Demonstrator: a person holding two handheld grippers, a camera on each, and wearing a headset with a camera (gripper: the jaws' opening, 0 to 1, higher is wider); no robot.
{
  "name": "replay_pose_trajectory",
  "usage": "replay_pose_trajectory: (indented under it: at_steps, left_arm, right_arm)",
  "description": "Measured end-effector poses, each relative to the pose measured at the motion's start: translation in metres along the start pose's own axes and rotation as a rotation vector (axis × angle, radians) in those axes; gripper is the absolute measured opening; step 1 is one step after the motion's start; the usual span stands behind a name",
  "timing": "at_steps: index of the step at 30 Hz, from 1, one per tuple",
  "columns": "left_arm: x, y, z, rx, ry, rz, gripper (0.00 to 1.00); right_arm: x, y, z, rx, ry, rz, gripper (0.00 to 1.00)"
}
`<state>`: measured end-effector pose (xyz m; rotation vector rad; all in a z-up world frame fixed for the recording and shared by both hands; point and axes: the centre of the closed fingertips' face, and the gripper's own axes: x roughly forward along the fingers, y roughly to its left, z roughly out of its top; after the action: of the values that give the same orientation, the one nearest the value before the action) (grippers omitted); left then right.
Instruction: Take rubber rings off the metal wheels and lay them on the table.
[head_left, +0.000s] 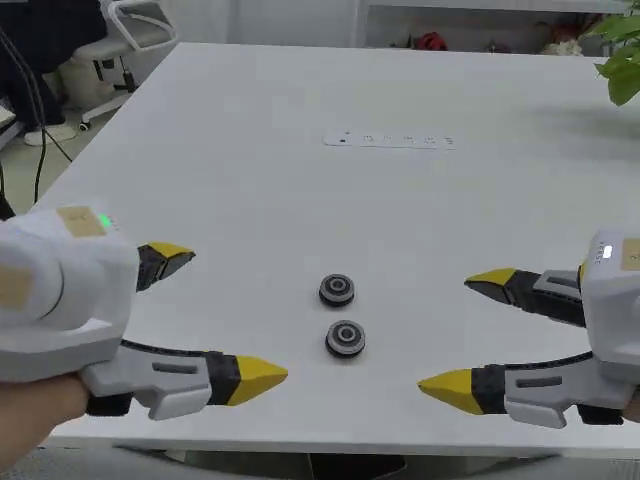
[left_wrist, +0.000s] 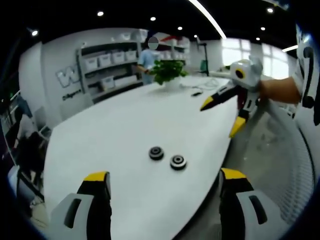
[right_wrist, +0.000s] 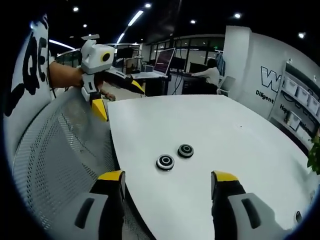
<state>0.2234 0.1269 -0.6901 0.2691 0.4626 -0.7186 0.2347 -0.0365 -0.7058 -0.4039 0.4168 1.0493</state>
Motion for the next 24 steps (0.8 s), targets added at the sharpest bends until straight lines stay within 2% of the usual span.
replay_pose_trajectory:
  at_steps: [2, 4, 8, 10, 16, 18, 19, 21, 24]
  left_arm:
    - [0.0, -0.001, -0.001, -0.008, 0.002, -0.002, 0.91]
    - [0.0, -0.002, -0.001, -0.004, 0.004, -0.002, 0.91]
    - [0.0, -0.002, 0.0, 0.006, 0.006, 0.0, 0.91]
    - [0.0, -0.002, 0.0, 0.002, 0.007, -0.004, 0.91]
    - [0.001, -0.005, 0.001, -0.065, 0.0, -0.043, 0.91]
    - [0.002, -0.01, 0.004, -0.134, -0.016, -0.093, 0.91]
    - [0.002, -0.01, 0.004, -0.141, -0.016, -0.094, 0.92]
    - [0.001, -0.006, 0.004, -0.144, -0.015, -0.093, 0.91]
    - [0.001, -0.003, 0.007, -0.114, -0.026, -0.09, 0.91]
  right_arm:
    - [-0.002, -0.002, 0.0, 0.011, -0.006, 0.001, 0.66]
    - [-0.004, -0.003, 0.006, -0.01, -0.033, -0.014, 0.63]
    - [0.0, -0.001, -0.002, -0.012, 0.007, -0.008, 0.66]
    - [-0.001, -0.001, -0.001, -0.022, 0.007, -0.009, 0.67]
    - [-0.004, -0.007, -0.001, -0.006, 0.002, -0.033, 0.67]
    - [-0.005, -0.01, 0.001, 0.019, -0.014, -0.041, 0.67]
    - [-0.005, -0.011, 0.001, 0.023, -0.014, -0.042, 0.67]
    - [-0.004, -0.01, 0.001, 0.035, -0.013, -0.039, 0.67]
    - [-0.003, -0.01, 0.002, 0.044, -0.018, -0.028, 0.67]
